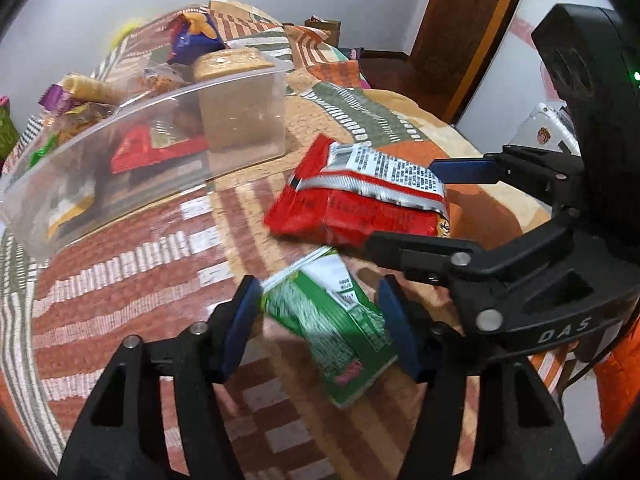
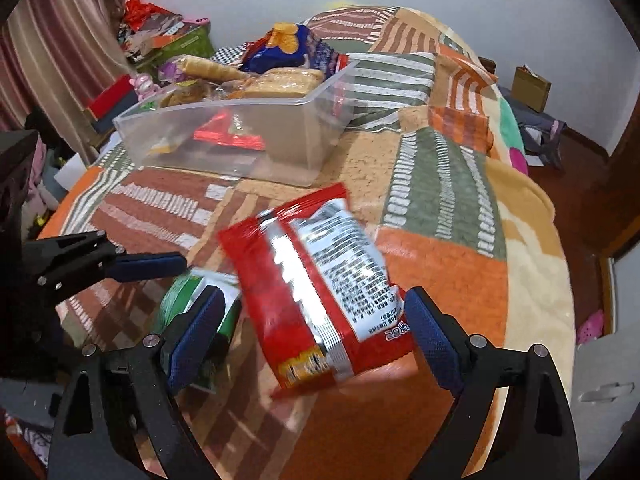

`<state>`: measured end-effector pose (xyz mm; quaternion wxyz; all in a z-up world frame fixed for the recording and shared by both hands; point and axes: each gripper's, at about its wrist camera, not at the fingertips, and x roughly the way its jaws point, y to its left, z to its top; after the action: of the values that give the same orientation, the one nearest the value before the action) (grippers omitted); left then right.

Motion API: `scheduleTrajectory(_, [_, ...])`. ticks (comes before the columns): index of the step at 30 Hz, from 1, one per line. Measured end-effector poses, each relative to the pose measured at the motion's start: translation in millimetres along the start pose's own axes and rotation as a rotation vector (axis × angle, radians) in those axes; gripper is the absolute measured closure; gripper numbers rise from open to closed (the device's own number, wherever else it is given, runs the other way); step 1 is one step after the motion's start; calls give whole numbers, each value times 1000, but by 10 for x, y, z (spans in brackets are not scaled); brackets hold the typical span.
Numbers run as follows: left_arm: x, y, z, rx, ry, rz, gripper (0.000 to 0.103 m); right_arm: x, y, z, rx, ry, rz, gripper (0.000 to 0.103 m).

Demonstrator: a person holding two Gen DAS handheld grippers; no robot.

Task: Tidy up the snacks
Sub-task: 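Grasp the green snack bag with the left tool while the right tool grasps the red snack bag, then carry both bags over the clear box and release them inside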

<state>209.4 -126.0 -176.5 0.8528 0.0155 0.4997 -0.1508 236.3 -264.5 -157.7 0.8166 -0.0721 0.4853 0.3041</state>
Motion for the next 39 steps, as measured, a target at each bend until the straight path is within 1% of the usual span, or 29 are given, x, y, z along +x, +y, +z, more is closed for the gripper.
scheduleTrajectory(2, [-30,62,-66,8,11,15,62,-3,47,-13,-10,-4,-3,13])
scheduleTrajectory(3, [-28,114,-102,6,19,26,64,-2,86,-31,-15,-8,-6,13])
scheduleTrajectory(6, [-82,285,-169,-28,12,25,64,4,160,-51,-29,-16,-22,13])
scheduleTrajectory(10, [-110,423,-181,-57,8,22,64,100,244,-16,-60,-11,-94,13])
scheduleTrajectory(13, [-93,439,-162,-63,8,10,64,194,285,17,-82,7,-135,13])
scheduleTrajectory(15, [-57,437,-145,-61,10,12,63,228,303,33,-89,2,-167,16])
scheduleTrajectory(17, [-22,411,-129,-56,9,8,63,243,298,36,-91,-1,-197,30])
scheduleTrajectory(18, [-16,417,-124,-54,8,6,63,241,282,37,-86,-7,-205,32])
scheduleTrajectory(20, [-28,423,-131,-62,0,-3,63,217,249,30,-64,-19,-196,37])
scheduleTrajectory(23, [-66,464,-141,-88,-10,-11,66,171,249,-10,-48,-37,-187,40])
scheduleTrajectory(25, [-118,518,-156,-107,-24,-10,68,141,273,-36,-48,-49,-184,40])
scheduleTrajectory(32, [-334,557,-163,-117,-82,16,69,-12,384,-75,-37,-105,-160,41])
scheduleTrajectory(39, [-743,706,-147,-136,-186,48,69,-205,455,45,-14,-171,-134,41])
